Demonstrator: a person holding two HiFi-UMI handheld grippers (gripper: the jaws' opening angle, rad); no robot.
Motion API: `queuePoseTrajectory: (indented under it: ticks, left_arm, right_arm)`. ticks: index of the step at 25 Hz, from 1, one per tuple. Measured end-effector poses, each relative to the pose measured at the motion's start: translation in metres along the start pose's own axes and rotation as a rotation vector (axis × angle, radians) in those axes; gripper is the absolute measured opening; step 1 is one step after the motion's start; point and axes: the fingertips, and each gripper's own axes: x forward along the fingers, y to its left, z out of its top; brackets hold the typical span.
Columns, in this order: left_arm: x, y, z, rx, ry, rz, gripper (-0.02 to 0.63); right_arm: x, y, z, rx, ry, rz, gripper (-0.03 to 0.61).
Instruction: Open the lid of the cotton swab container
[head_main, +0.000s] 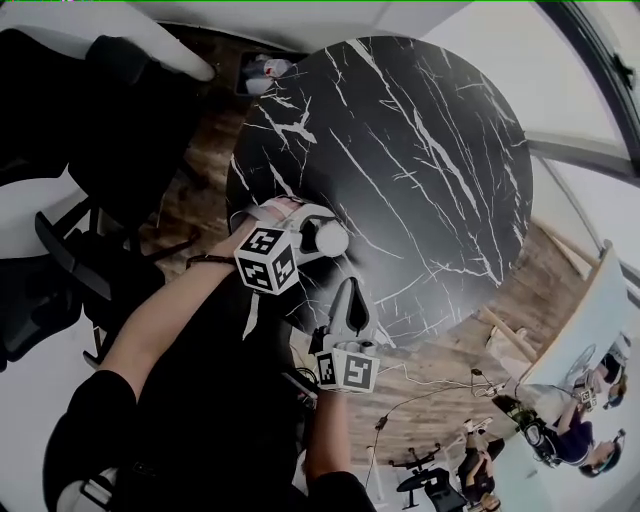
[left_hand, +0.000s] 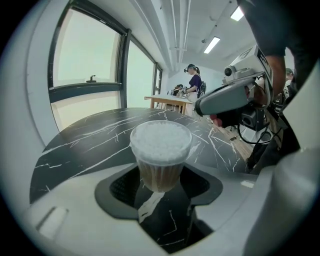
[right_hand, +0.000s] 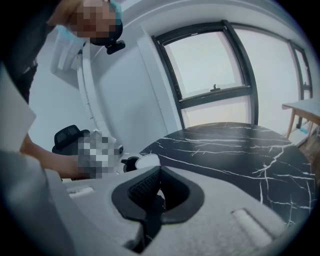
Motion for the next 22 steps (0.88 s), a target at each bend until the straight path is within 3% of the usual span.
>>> queuePoseTrajectory:
  ticks: [10,22]
  left_arm:
    - [-0.03,-0.048,0.03,0.018,0.035,-0.073,0.261]
    - [-0.066,-0.102,0.081,-0.012,0.027,-0.069,0.261]
  right_arm:
    - [-0.043,0.007,0.018,-0.022,-0.039,0.036,-0.005]
    - [-0.115,0.012,0.052,-0.065,-0.096,0.083,-0.005]
